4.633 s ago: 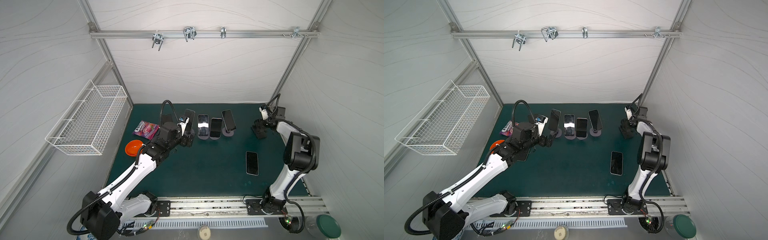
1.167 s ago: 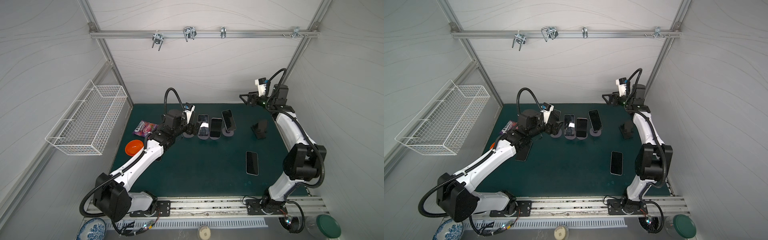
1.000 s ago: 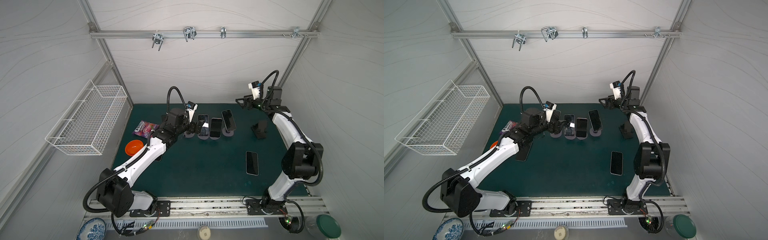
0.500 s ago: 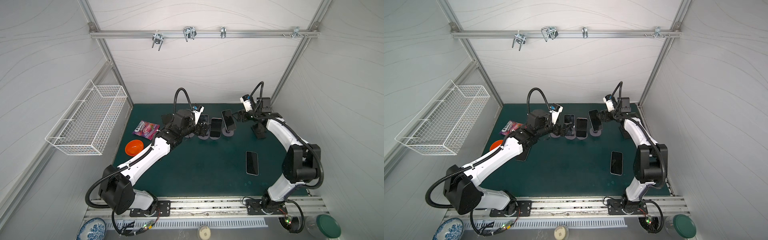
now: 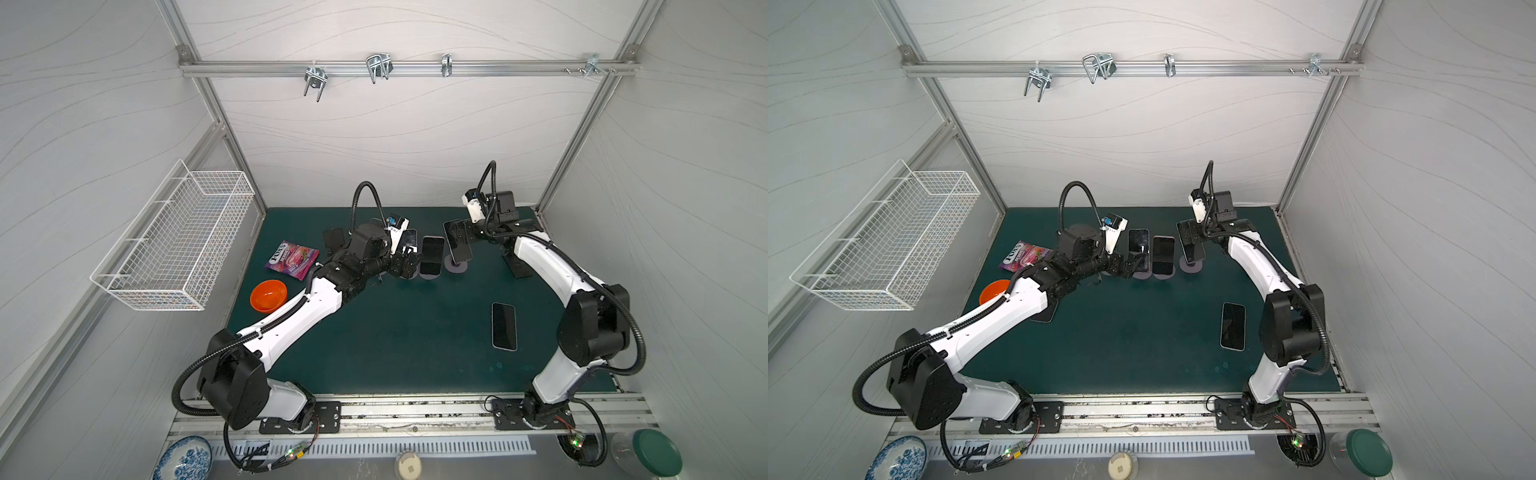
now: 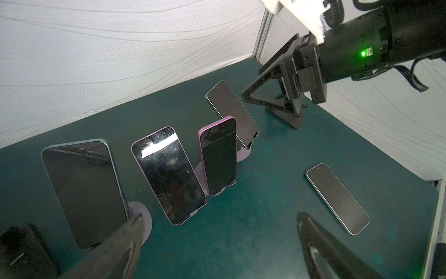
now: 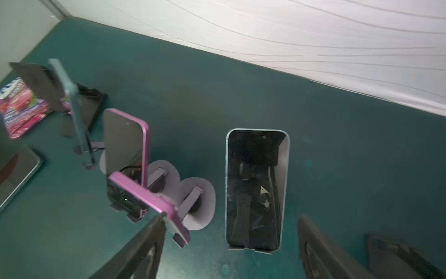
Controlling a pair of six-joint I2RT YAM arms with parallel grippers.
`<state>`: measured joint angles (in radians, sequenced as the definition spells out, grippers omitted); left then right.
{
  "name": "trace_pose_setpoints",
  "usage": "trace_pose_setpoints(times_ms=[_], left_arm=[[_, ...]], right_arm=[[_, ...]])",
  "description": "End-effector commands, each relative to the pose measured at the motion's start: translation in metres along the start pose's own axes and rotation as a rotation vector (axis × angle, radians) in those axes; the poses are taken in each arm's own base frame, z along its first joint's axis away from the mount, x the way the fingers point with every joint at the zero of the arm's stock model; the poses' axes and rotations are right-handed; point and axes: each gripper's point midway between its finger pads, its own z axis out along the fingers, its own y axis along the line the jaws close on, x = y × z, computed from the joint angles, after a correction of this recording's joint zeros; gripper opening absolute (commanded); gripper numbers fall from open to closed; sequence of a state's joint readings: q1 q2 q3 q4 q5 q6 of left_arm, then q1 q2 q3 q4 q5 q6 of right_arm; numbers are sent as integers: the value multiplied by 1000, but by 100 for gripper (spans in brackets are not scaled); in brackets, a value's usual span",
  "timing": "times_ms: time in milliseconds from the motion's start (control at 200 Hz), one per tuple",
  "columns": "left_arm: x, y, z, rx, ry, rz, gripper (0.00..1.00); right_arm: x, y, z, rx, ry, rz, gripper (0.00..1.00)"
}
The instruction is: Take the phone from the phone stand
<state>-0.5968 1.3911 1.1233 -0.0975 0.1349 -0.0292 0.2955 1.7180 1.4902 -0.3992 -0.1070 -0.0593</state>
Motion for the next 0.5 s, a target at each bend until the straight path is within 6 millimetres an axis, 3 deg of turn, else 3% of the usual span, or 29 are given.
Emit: trace_pose_setpoints(times_ms=[0, 495], left_arm=[[-15, -3, -9, 6, -59, 26, 99], [-14, -5, -16, 11, -68, 26, 99]], right_arm=[[6, -8, 11, 24, 47, 46, 87], [28, -13, 46, 22, 184, 114, 90]])
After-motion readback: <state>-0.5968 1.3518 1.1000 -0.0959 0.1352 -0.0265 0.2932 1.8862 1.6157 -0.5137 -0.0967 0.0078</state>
